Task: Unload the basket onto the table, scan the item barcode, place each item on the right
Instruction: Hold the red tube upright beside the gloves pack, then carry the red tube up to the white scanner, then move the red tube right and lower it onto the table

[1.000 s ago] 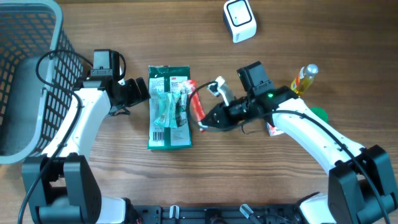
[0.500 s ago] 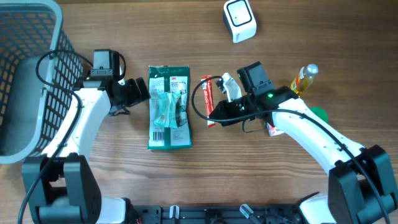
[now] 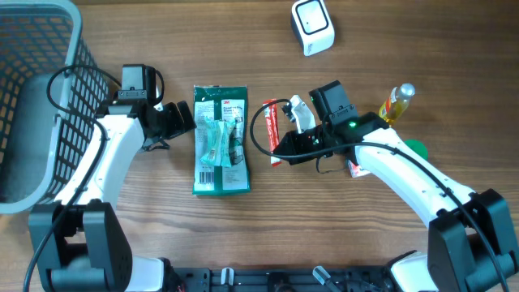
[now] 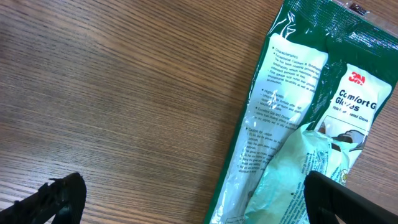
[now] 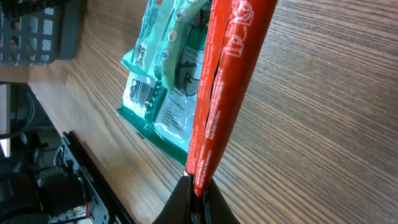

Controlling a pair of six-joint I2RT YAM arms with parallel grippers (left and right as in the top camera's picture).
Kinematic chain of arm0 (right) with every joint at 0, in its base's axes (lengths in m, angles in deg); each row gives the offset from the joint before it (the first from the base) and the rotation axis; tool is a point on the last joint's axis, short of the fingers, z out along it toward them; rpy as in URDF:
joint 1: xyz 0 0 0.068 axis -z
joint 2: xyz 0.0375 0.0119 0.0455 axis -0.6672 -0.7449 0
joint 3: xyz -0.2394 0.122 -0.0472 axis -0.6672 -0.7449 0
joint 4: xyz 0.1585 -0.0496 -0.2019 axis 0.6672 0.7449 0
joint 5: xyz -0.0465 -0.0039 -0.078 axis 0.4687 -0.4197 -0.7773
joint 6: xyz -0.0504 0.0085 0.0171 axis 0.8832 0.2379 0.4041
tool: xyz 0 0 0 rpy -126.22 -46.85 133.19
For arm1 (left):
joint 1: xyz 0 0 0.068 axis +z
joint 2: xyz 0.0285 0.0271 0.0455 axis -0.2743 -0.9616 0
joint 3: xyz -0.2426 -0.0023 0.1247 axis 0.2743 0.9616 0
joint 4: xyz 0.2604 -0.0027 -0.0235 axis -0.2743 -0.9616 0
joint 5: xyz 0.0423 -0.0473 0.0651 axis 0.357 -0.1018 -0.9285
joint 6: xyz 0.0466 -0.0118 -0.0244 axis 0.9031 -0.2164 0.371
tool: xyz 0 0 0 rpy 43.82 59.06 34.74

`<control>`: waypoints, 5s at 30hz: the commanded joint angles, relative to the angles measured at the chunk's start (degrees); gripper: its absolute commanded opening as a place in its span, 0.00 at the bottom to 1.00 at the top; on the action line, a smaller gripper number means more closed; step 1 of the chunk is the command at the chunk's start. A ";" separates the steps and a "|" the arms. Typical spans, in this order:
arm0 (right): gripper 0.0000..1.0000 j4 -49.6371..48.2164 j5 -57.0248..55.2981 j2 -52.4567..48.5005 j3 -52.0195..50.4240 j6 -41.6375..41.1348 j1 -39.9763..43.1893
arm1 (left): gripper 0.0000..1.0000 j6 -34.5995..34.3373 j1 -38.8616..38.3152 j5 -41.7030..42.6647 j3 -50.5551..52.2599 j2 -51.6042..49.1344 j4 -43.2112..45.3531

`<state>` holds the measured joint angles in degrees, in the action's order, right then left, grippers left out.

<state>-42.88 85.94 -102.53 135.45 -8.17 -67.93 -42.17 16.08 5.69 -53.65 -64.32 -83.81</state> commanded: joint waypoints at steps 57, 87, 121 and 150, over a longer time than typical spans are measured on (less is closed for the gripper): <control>0.04 5.53 -64.85 -11.85 33.68 48.39 -0.07 | 1.00 0.48 0.07 -0.31 0.15 -0.52 0.02; 0.04 -31.82 -82.86 -40.35 33.68 75.97 5.92 | 1.00 0.48 0.07 -0.31 0.15 -0.52 0.02; 0.05 34.80 -43.10 -8.83 13.33 -3.32 4.59 | 1.00 0.48 0.07 -0.31 0.15 -0.52 0.02; 0.45 25.03 -45.77 -8.79 8.66 -3.30 4.74 | 1.00 0.48 0.07 -0.31 0.15 -0.52 0.02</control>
<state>-17.75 35.99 -110.64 141.00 -11.36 -63.39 -42.17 16.08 5.52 -53.65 -64.40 -83.81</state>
